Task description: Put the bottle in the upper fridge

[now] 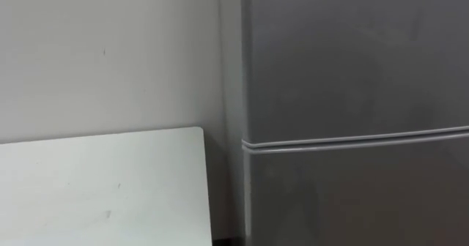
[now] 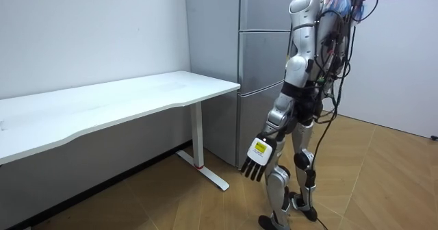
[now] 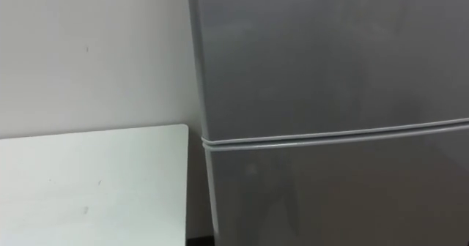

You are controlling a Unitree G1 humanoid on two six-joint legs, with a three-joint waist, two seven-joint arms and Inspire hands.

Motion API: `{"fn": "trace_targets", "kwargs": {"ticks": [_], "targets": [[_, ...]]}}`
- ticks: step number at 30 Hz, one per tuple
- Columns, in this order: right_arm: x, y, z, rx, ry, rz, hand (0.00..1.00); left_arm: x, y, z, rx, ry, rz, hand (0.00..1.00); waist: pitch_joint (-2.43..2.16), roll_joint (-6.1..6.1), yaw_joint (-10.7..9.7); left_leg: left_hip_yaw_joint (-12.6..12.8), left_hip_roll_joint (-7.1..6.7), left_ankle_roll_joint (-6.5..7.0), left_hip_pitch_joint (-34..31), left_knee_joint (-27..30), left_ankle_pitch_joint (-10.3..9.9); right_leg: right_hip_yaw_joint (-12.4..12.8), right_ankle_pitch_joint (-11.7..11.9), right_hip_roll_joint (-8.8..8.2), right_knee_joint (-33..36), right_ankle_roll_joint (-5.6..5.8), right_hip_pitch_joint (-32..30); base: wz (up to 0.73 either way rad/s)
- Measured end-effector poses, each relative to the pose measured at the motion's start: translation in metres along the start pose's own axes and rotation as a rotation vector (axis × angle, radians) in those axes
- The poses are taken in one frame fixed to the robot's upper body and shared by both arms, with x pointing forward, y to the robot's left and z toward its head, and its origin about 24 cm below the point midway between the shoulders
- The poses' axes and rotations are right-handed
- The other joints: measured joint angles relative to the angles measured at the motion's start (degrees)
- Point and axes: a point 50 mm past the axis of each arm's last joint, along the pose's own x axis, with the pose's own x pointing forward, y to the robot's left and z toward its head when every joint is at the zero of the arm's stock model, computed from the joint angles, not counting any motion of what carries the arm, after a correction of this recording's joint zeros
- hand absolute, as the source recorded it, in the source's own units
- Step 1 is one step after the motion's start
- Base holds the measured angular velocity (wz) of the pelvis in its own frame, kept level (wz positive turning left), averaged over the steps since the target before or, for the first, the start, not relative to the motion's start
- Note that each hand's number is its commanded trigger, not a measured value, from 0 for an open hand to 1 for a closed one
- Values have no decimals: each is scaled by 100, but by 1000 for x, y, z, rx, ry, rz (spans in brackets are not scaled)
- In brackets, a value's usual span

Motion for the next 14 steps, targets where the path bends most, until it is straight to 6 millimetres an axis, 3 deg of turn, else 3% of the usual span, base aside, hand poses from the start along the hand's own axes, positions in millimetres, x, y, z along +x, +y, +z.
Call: {"fn": "trace_targets", "kwargs": {"ticks": [14], "targets": [[0,3,-1,-25,5,6,0,-1,-1,-10,97,53,-2,0,-1,-28,68,-25,0,0,11,13,0,-65,-1,-2,-13,1,45,2]]}}
